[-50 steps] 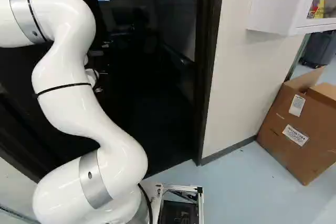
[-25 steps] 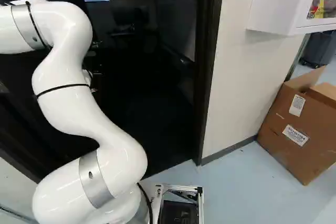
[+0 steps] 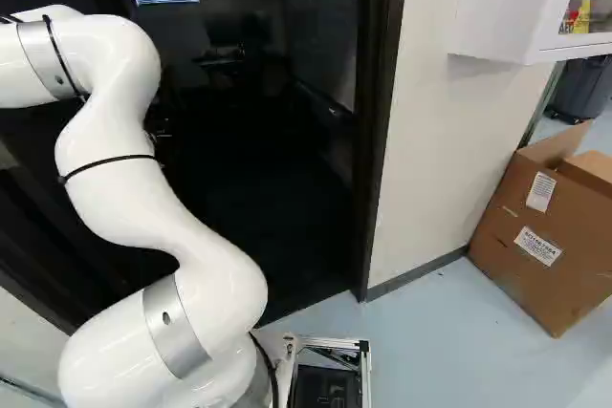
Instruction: Open the door and move inside
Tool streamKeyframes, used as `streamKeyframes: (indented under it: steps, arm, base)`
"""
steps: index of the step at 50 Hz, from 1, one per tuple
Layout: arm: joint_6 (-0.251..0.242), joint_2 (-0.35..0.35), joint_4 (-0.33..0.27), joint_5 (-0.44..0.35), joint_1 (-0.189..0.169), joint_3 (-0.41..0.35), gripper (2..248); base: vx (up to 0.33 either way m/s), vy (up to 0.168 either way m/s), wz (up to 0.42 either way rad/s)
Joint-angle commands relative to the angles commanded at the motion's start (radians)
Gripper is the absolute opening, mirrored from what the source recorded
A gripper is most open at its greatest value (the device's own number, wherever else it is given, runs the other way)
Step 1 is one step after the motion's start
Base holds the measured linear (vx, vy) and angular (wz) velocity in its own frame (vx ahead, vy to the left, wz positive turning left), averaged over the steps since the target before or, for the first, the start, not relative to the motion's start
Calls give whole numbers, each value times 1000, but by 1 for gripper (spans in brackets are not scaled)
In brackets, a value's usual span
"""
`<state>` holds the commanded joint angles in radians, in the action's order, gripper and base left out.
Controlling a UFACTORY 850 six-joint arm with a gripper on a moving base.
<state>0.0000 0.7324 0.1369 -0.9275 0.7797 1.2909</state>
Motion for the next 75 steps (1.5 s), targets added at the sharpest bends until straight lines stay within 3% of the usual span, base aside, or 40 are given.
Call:
streamKeyframes:
  steps: [10,22,49,75]
  arm:
    - [0,17,-3,0,18,23,247]
    - [0,7,24,0,15,10,247]
    - [0,-96,116,0,-19,-133,247]
    - [0,-201,135,0,-54,-273,247]
  base:
    - [0,0,0]
    - [0,0,0]
    - [0,0,0]
    - [0,0,0]
